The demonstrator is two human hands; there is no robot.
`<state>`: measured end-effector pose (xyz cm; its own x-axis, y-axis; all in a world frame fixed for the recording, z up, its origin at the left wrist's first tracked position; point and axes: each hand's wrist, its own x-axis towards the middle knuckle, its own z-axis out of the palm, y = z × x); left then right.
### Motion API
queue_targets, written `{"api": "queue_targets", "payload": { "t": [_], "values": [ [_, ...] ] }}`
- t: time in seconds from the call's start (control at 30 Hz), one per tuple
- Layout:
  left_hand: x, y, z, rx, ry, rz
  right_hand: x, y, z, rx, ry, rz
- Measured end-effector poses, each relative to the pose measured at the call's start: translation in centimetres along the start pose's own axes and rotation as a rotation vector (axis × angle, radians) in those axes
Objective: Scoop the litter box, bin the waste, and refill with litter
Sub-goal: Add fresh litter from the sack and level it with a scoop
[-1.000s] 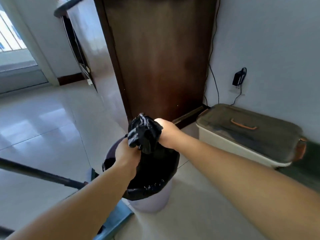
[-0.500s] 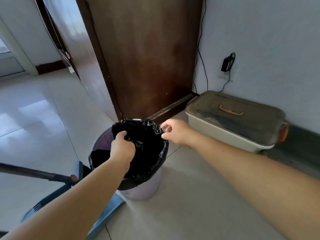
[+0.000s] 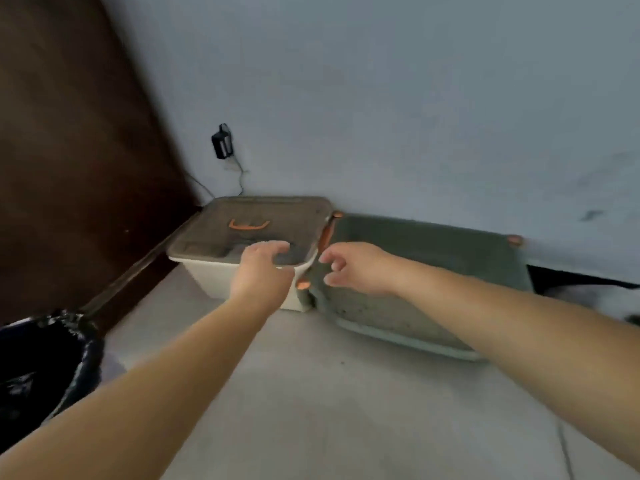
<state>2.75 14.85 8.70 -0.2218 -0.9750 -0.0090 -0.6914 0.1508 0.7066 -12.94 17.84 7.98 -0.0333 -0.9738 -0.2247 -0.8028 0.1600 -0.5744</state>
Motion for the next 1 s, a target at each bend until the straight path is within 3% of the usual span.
{"api": "queue_targets", "payload": {
  "t": [0.23,0.37,0.5,0.57,0.7,0.77,1.0],
  "values": [
    [-3.9,13.3,16.4,-0.048,-0.389,0.21,-13.8,20.4,-5.5,0.228,0.401,0.425],
    [-7.2,17.4,23.3,-0.015,-0.583,0.259,-20.0,28.0,-6.0,0.33,0.629,0.595],
    [-9.7,19.9,28.4,-0.03,-0.699,0.301,-24.1,33.2,-6.4,0.289,0.726,0.75],
    [-10.7,21.0,30.8,0.018,-0.761,0.333,-25.0,35.5,-5.8,0.253,0.658,0.871],
    [-11.4,22.3,34.5,0.114,-0.799,0.417,-24.5,39.2,-2.9,0.049,0.235,1.013],
    [-11.3,22.5,35.6,0.164,-0.817,0.422,-23.8,39.9,-1.4,0.014,0.111,1.019],
    [-10.1,22.4,37.1,0.274,-0.875,0.434,-22.4,41.1,-1.6,-0.114,0.01,1.029]
  ]
}}
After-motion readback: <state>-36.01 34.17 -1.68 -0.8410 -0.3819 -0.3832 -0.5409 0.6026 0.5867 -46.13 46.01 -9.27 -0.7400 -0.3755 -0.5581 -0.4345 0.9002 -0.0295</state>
